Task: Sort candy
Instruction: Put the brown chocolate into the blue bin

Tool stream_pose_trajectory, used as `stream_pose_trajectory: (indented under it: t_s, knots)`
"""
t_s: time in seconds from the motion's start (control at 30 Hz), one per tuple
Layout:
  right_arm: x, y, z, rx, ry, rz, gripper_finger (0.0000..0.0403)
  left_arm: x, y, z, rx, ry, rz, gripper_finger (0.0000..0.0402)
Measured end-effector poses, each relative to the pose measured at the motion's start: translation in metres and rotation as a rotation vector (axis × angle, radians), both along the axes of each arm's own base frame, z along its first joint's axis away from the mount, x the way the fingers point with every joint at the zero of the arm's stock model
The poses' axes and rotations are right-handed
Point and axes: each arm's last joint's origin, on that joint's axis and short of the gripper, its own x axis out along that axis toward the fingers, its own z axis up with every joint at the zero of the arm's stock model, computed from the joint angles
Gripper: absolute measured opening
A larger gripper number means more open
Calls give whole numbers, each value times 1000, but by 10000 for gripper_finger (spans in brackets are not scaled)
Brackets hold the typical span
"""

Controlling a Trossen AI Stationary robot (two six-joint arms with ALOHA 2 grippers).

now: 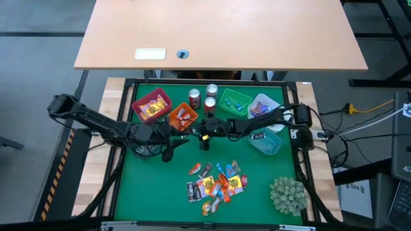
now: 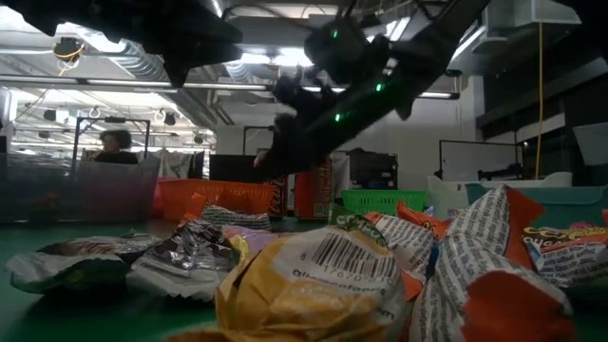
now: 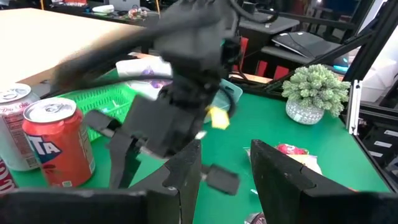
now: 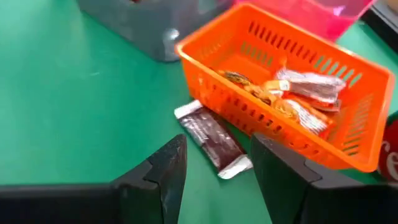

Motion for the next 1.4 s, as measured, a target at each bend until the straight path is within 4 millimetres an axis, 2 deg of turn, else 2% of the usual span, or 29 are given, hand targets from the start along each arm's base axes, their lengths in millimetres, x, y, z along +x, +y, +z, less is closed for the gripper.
stream_pose_trajectory:
  t_s: [0.2,0.67,1.13,1.23,1.4]
  knots:
    - [4,-7,-21,6,15,-20,177,0,0,0,0,1,0,128]
    - [10,-7,-55,13,-1,-22,177,0,0,0,0,1,0,128]
    - [11,-5,-62,94,17,37,176,0,0,0,-2,0,1,128]
    - [10,-5,-63,94,24,37,158,0,0,0,-2,0,1,128]
    - [10,-4,-64,93,27,41,96,0,0,0,-2,0,1,128]
